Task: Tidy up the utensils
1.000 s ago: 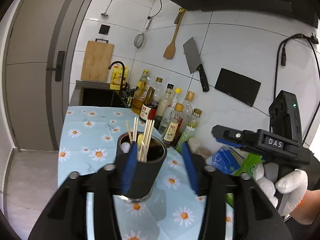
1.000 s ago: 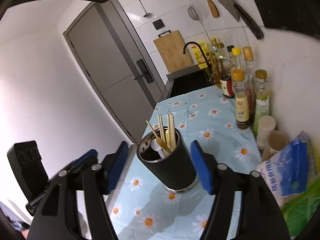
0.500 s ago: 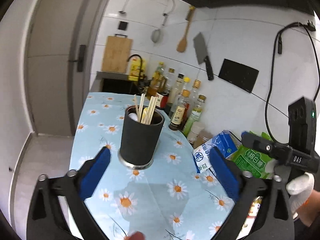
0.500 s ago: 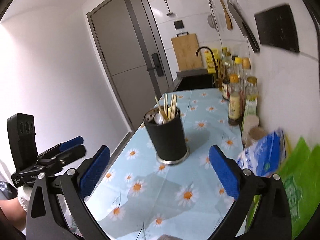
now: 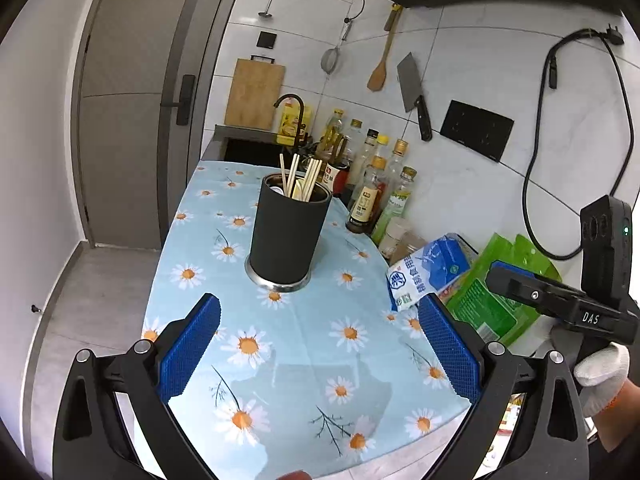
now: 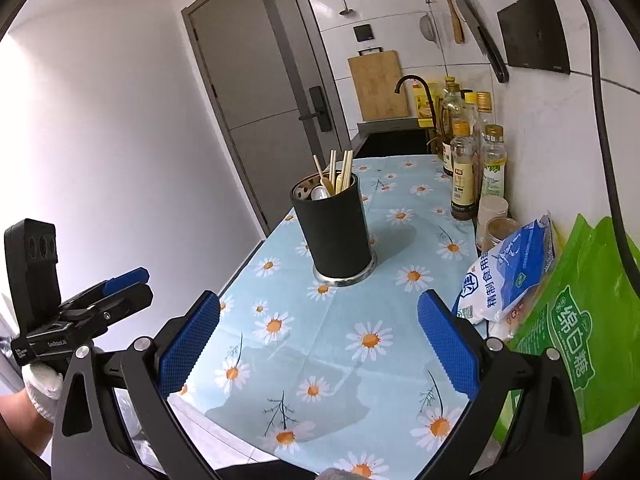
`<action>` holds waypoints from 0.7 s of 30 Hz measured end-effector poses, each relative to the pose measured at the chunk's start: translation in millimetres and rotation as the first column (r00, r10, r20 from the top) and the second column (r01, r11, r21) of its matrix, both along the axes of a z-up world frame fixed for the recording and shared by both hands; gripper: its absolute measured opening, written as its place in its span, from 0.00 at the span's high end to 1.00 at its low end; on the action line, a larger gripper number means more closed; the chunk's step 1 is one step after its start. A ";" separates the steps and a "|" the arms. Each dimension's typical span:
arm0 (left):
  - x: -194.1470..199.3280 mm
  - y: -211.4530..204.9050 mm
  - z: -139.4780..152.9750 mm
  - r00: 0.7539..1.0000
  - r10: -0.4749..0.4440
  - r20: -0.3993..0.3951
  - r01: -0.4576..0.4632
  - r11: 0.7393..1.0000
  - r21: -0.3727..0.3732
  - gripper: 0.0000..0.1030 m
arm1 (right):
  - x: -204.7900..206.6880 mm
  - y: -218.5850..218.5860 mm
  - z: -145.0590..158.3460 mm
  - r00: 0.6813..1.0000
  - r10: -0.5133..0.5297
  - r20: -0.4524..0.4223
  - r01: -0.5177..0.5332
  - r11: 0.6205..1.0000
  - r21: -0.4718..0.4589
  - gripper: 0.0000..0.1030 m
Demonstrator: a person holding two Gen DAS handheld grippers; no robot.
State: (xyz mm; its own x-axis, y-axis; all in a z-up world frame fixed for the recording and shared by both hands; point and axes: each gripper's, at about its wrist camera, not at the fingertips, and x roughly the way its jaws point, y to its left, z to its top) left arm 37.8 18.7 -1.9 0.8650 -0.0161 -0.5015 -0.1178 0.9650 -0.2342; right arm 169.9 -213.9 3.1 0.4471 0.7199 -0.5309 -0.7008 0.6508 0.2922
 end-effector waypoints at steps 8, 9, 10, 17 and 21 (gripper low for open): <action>-4.9 -8.2 -10.8 0.999 -0.018 -0.045 0.018 1.000 0.014 0.06 | -10.9 -2.8 -7.6 1.000 0.015 -0.022 -0.015 1.000 0.002 0.05; -4.0 -8.1 -11.9 0.999 -0.019 -0.051 0.019 1.000 0.012 0.06 | -11.6 -1.8 -9.4 1.000 0.017 -0.026 -0.017 1.000 0.003 0.05; -2.8 -8.0 -14.0 0.998 -0.017 -0.064 0.018 1.000 0.011 0.06 | -12.8 -0.8 -10.4 1.000 0.017 -0.023 -0.017 1.000 -0.003 0.05; -1.2 -8.8 -19.5 0.996 -0.011 -0.088 0.011 1.000 0.007 0.06 | -15.9 3.9 -20.9 0.999 0.022 -0.037 -0.024 0.999 -0.044 0.05; -1.5 -10.1 -21.7 0.995 -0.012 -0.100 0.013 1.000 0.014 0.06 | -19.1 4.7 -25.9 0.999 0.028 -0.043 -0.031 0.998 -0.049 0.05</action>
